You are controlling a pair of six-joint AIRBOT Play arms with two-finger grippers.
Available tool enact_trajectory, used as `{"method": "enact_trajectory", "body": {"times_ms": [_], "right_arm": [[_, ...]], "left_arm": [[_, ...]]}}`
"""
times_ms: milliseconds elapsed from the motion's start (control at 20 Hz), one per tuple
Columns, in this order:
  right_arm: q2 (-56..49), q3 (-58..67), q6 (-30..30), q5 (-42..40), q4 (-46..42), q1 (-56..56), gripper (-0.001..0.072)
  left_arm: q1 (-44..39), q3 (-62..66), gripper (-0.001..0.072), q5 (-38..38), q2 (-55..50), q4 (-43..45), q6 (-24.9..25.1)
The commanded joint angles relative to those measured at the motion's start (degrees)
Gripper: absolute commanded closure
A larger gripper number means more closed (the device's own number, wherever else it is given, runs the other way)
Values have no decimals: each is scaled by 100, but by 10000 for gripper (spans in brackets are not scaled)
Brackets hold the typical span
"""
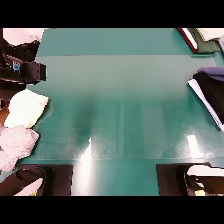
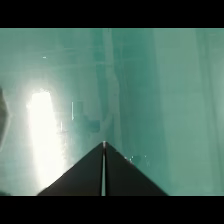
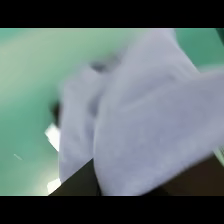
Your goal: Fold the shirts.
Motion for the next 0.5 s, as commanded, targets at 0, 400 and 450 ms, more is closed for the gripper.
{"method": "enact_trajectory", "body": {"times_ms": [0,400,450], "right_arm": [[409,-761,586,365,-717,-382,690],[610,-1526,966,1062,-673,-1257,221],[649,-1528,1012,1137,-658,-1318,224]], "left_arm": [[7,-2,678,-2,-2,4,33],[7,-2,678,4,-2,4,31],[7,-2,678,4,-2,4,28]]}}
